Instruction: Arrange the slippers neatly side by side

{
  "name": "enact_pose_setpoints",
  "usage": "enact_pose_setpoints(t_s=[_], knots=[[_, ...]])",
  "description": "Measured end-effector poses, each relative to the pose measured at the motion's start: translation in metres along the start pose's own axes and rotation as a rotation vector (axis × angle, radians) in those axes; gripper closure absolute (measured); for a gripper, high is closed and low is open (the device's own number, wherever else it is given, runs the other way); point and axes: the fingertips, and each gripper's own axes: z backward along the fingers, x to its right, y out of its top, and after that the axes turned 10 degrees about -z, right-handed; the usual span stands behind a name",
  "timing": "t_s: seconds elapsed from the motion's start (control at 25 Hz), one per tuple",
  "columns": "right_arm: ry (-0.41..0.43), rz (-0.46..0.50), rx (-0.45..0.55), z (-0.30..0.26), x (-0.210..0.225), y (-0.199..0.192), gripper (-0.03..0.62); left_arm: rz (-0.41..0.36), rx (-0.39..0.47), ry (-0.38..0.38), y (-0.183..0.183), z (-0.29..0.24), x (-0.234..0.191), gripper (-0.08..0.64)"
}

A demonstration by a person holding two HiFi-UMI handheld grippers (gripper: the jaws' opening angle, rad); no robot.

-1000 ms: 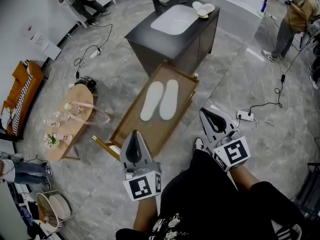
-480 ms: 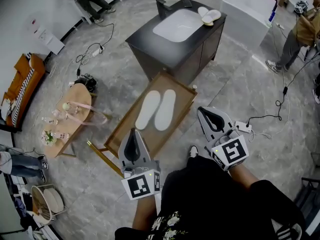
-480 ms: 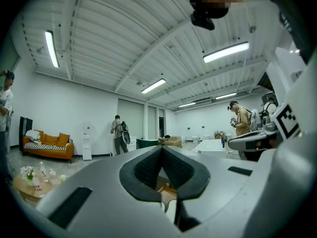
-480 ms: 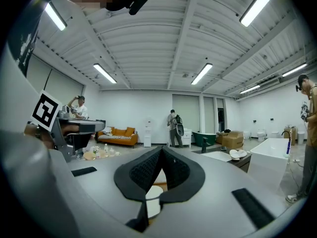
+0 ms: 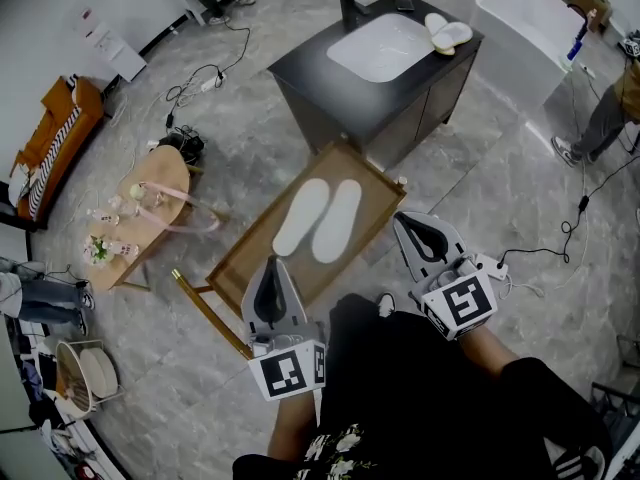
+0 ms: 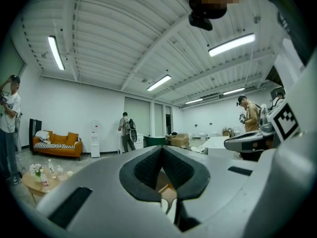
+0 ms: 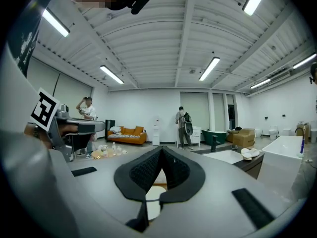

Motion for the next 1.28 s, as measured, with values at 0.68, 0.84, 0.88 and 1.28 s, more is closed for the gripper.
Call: enact_pose_setpoints(t_s=[0.68, 0.84, 0.88, 1.28], knots=[[0.071, 0.022, -0.035, -0.073, -0.008, 0.007, 0.600, 0.006, -0.001, 0.041, -0.003, -0.050, -0.044, 0.560], [0.110, 0.030, -0.032, -0.099, -0.021, 0.012, 0.600, 0.012, 0.002, 0.068, -0.004, -0.057, -0.062, 0.560], [0.126, 0.037, -0.029, -0.105, -0.027, 0.013, 0.600, 0.012, 0.006, 0.075, -0.004, -0.058, -0.065, 0.559], [0.249, 0.034, -0.006, -0.154, -0.061, 0.017, 0.600, -0.036, 0.001, 0.149, -0.008, -0.056, -0.104, 0.560]])
